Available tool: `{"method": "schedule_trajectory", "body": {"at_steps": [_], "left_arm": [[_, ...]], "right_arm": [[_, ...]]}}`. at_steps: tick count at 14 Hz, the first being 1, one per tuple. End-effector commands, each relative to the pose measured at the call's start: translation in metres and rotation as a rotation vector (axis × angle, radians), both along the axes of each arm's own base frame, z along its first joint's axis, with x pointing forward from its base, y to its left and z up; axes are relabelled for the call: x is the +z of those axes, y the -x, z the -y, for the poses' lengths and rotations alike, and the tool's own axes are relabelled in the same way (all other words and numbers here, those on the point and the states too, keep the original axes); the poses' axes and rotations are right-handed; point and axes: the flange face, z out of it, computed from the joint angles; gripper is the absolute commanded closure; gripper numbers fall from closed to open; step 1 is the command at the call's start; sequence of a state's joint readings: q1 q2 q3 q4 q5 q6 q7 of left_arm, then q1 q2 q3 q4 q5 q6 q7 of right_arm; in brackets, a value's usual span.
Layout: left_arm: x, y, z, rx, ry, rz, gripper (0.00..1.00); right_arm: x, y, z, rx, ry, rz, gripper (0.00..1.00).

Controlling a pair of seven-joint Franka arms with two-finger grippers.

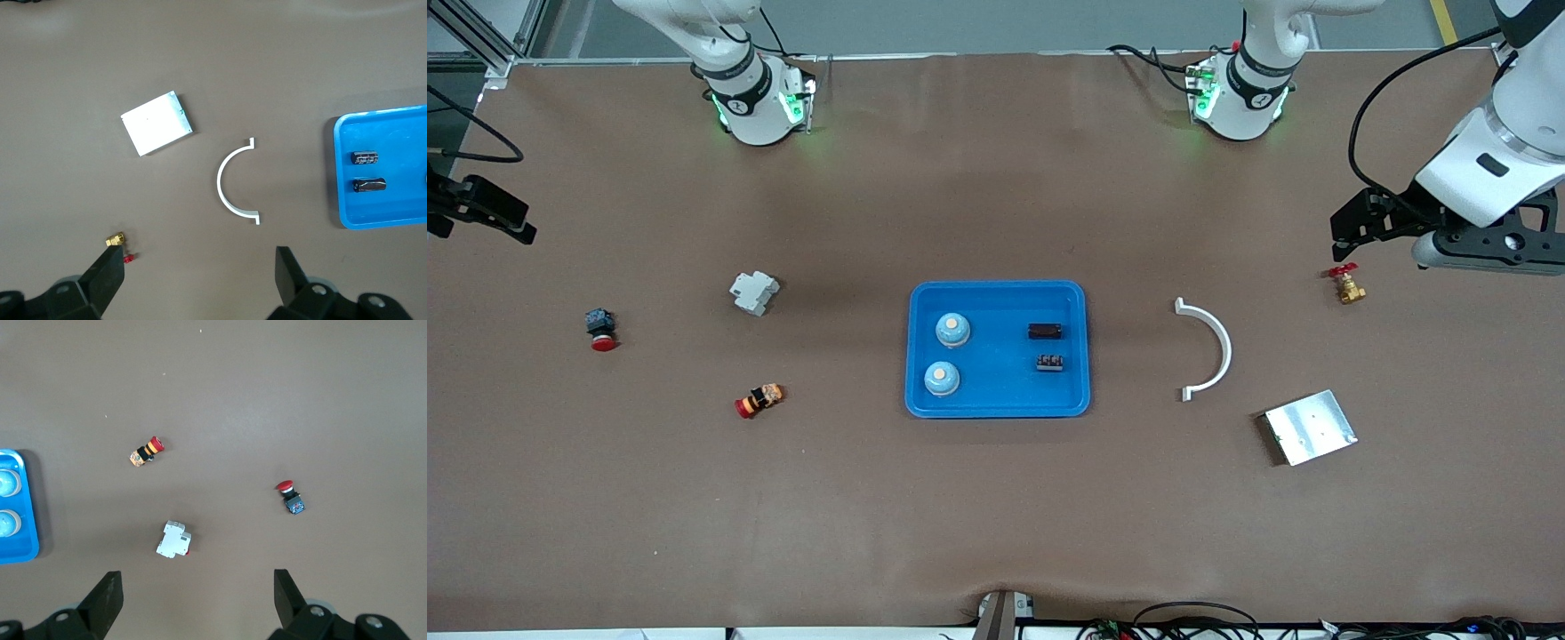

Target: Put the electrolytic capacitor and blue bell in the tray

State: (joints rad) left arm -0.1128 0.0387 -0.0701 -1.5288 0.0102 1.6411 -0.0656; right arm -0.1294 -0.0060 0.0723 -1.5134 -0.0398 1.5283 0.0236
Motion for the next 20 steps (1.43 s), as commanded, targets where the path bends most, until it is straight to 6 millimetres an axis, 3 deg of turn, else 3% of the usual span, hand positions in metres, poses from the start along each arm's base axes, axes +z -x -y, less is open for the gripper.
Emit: {"method": "schedule_trajectory", "body": {"at_steps": [1,20], "left_arm": [[0.005,0.008,-0.004,-0.011,-0.002,-0.008,0.0],[0.004,0.009,-0.003,-0.036,-0.043,-0.013,0.0]], "right_arm": [[0.007,-0.006,-0.001,0.014,0.017,0.005,0.0],[-0.002,-0.021,-0.007,0.022,0.007,0.04,0.0]]}}
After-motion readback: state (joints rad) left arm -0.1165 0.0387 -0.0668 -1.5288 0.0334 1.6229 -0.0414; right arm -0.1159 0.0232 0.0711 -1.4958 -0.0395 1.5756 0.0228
